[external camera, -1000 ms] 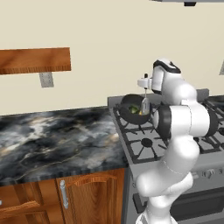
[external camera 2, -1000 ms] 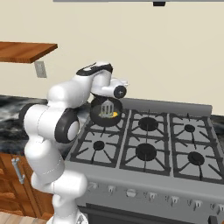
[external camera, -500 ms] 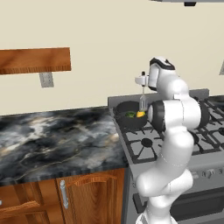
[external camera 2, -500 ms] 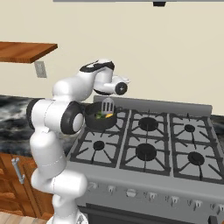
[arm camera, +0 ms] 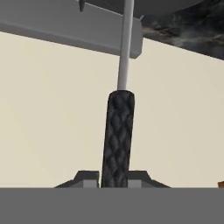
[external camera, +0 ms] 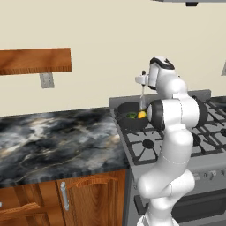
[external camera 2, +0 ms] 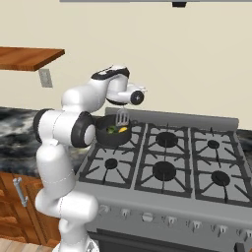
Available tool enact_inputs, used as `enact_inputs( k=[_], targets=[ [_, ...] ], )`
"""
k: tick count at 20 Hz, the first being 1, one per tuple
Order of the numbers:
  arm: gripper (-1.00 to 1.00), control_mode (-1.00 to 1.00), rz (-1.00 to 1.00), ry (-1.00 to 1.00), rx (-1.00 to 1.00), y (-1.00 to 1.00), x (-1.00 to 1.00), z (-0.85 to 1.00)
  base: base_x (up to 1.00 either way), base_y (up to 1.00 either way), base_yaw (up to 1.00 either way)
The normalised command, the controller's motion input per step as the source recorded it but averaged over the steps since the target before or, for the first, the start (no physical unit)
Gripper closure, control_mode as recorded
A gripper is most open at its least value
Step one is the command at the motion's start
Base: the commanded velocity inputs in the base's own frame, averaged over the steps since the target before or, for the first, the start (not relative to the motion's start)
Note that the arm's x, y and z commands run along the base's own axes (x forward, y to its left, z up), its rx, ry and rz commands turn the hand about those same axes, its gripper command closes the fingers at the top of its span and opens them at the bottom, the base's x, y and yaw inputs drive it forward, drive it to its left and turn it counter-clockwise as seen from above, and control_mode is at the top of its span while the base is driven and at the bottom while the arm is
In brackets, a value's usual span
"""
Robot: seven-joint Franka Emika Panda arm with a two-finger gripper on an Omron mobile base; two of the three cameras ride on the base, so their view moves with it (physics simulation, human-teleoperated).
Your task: Put the lemon and broccoli in the pot. Retrieve the spatula and lightly stir the vegetables in the pot.
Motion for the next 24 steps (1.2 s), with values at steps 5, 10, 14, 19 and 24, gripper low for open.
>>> enact_inputs(
  k=[5, 10, 14, 19, 24],
  targets=[
    [1.0, -1.0, 0.0, -0.07, 0.04, 0.1, -0.04, -0.01, 0.0, 0.0, 0.0],
    [1.0, -1.0, 0.0, -0.05, -0.04, 0.03, 0.0, -0.12, 0.0, 0.0, 0.0],
    [1.0, -1.0, 0.0, 0.0, -0.11, -0.01, -0.09, -0.12, 0.0, 0.0, 0.0],
    [1.0, -1.0, 0.0, 0.03, -0.09, -0.01, -0.22, -0.12, 0.0, 0.0, 0.0],
    [1.0, -1.0, -0.02, 0.07, -0.03, 0.07, -0.37, -0.01, 0.0, 0.0, 0.0]
  ],
)
